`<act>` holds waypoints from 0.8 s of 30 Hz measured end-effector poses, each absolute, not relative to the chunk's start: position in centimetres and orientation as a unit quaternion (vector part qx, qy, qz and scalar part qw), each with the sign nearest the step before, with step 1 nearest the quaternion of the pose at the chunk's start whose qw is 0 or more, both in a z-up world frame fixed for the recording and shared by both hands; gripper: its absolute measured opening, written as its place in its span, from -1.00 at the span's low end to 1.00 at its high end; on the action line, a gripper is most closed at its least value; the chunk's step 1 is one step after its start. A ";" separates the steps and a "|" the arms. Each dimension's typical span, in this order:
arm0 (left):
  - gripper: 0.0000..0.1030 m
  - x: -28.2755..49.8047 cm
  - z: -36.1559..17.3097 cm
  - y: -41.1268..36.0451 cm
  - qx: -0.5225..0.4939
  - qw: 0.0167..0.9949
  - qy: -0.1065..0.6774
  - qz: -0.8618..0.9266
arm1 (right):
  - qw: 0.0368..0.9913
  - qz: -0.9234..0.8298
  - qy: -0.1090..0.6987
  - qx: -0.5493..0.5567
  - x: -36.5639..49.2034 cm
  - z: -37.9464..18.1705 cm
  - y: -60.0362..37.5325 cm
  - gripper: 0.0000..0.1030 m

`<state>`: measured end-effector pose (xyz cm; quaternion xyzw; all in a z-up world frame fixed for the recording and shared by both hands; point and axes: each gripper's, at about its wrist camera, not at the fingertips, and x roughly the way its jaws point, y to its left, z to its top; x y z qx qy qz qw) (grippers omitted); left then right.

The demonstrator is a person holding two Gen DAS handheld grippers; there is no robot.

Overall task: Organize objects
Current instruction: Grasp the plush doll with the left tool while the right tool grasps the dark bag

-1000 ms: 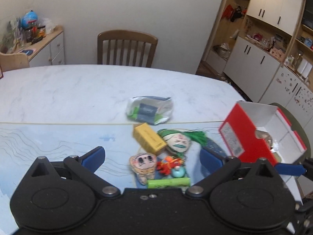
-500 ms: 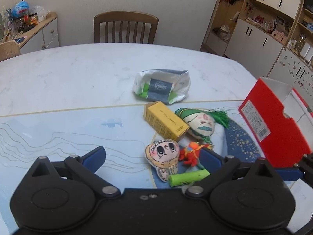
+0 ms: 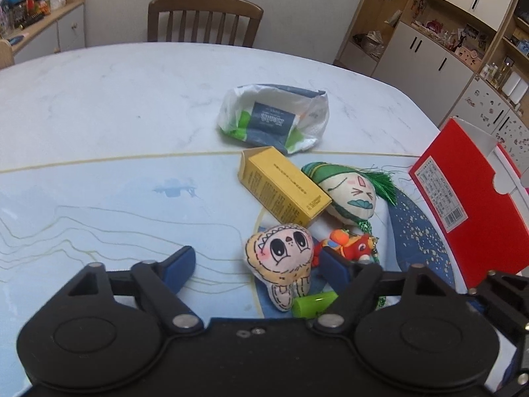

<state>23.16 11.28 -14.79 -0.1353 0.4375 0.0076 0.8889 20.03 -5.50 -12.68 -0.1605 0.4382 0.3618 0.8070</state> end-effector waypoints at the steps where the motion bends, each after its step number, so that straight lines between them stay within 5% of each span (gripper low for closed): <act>1: 0.46 23.2 -14.9 11.3 -0.138 0.889 0.437 0.005 | 0.807 0.362 0.438 -0.163 20.1 -12.8 -5.4 0.57; 12: -0.15 23.6 -15.0 10.7 -0.138 0.887 0.440 -0.024 | 0.803 0.361 0.438 -0.181 20.2 -13.5 -4.5 0.12; 24: -0.22 23.3 -14.6 10.9 -0.138 0.889 0.436 -0.013 | 0.805 0.358 0.428 -0.200 19.8 -13.3 -4.2 -0.57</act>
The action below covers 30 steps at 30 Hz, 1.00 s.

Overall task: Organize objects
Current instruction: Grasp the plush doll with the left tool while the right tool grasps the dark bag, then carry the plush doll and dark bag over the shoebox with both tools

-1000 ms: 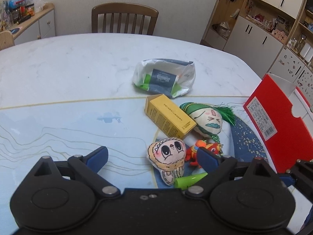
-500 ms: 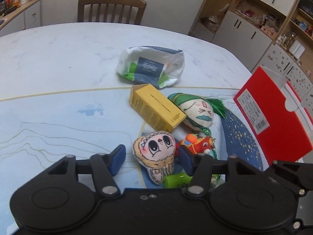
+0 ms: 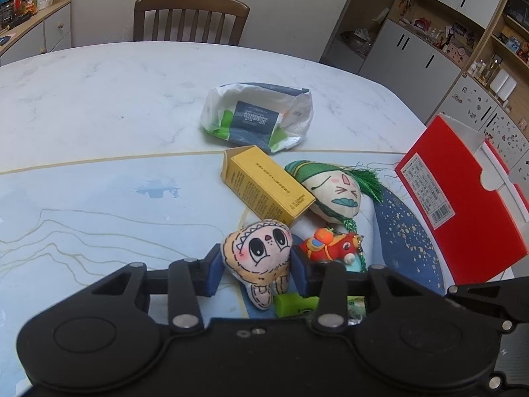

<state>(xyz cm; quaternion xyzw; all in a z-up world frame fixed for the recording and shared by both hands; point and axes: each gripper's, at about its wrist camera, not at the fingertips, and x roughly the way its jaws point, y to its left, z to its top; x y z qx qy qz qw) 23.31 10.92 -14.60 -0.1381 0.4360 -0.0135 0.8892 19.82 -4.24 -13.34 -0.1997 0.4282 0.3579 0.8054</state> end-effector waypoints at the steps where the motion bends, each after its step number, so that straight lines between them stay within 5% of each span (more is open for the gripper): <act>1: -0.22 23.2 -14.5 11.0 -0.140 0.889 0.436 -0.012 | 0.805 0.360 0.428 -0.197 19.8 -13.2 -4.3 -0.62; 30: -0.22 18.3 -5.3 7.2 -0.175 0.903 0.392 -0.025 | 0.844 0.365 0.385 -0.081 18.6 -3.9 -13.4 -0.72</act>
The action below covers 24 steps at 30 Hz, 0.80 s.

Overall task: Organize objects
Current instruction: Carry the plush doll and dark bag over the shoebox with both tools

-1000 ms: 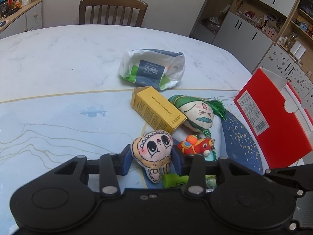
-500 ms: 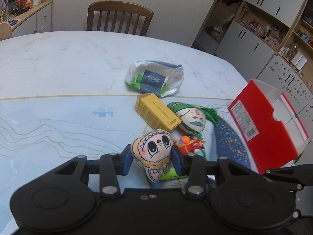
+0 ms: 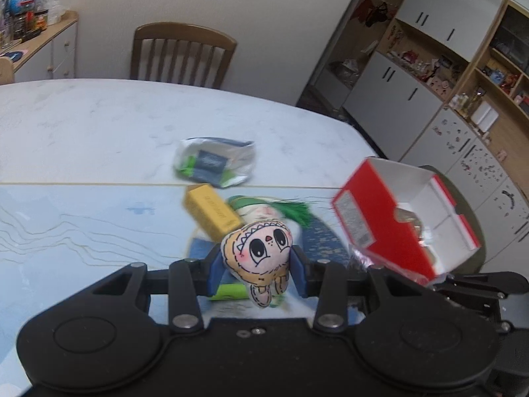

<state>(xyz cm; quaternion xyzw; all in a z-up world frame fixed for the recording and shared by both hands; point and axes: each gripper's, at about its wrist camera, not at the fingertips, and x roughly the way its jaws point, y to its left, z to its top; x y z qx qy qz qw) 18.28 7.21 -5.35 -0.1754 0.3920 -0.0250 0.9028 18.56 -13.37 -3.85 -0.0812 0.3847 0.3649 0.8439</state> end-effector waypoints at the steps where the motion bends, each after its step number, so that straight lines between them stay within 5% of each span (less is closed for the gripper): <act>1: -0.22 18.3 -5.0 6.7 -0.175 0.903 0.391 -0.030 | 0.846 0.363 0.384 -0.076 18.6 -3.5 -14.0 -0.72; 24: -0.22 22.2 -2.1 -9.1 -0.149 0.900 0.392 -0.122 | 0.878 0.303 0.370 -0.023 22.3 0.1 -30.0 -0.72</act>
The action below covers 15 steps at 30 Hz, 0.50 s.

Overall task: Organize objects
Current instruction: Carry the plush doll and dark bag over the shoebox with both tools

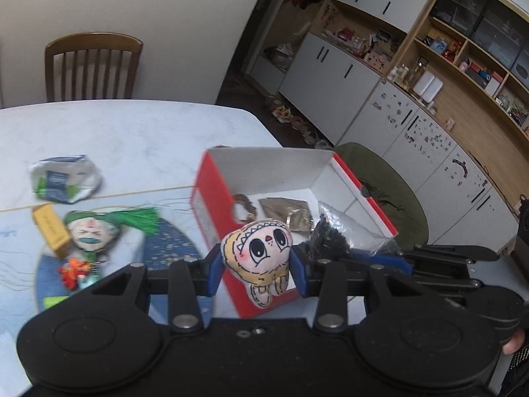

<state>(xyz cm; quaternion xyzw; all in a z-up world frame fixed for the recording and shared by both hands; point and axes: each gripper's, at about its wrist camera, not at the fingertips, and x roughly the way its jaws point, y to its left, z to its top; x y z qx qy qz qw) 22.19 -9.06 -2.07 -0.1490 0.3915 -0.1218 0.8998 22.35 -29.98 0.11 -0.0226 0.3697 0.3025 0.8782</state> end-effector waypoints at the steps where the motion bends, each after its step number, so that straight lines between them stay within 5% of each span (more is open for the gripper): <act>1: -0.22 22.5 -2.2 -9.7 -0.148 0.899 0.393 -0.123 | 0.879 0.300 0.370 -0.021 22.6 0.1 -30.6 -0.72; 15: -0.22 27.7 -5.0 -16.7 -0.136 0.885 0.428 -0.122 | 0.887 0.257 0.384 -0.012 27.0 -1.5 -38.6 -0.72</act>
